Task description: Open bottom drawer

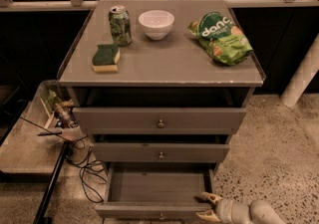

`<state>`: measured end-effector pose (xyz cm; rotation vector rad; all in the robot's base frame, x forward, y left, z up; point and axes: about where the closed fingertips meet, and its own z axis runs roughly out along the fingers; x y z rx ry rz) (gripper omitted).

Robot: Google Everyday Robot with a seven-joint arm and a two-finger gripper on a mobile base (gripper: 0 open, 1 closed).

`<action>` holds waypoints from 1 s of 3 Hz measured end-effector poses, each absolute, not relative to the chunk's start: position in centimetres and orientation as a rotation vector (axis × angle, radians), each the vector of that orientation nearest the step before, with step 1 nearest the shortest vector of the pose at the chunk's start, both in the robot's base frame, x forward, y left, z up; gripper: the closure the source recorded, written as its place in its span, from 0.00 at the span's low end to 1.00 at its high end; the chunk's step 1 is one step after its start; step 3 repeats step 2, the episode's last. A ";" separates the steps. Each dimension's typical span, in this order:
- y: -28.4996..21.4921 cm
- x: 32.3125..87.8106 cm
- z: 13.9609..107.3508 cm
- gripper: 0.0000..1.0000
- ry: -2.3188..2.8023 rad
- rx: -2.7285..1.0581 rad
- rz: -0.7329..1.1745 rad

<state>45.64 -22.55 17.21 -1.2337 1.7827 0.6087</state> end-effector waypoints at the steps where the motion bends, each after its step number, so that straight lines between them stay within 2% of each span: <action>1: -22.5 45.6 17.2 0.00 1.783 -1.234 0.609; 3: -22.5 45.6 17.2 0.00 1.783 -1.234 0.609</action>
Offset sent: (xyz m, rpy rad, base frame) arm 0.0000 0.0000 0.0000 0.0000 0.0000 0.0000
